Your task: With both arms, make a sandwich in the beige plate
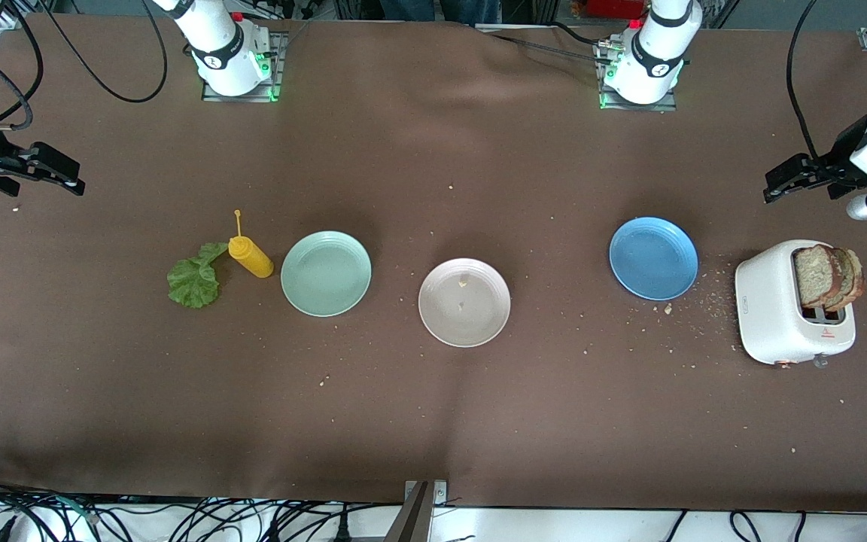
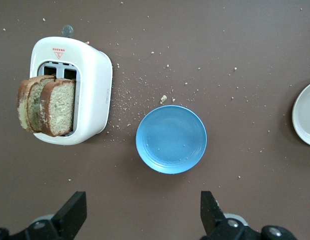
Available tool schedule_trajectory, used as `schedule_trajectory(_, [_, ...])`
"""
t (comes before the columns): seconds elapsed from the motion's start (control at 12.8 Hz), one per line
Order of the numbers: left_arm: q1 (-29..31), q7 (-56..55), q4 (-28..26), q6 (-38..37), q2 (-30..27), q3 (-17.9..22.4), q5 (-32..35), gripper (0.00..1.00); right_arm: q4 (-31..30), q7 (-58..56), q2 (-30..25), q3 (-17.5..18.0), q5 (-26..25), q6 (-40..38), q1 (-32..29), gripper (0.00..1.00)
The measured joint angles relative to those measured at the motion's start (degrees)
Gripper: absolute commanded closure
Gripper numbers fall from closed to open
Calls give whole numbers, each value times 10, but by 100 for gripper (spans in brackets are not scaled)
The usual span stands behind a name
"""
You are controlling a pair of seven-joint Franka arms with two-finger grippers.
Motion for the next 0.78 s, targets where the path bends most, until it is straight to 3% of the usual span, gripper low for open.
schedule_trajectory(0.78, [0,5,0,0,2,0,0,0,0,0,0,0,0,0,0,0])
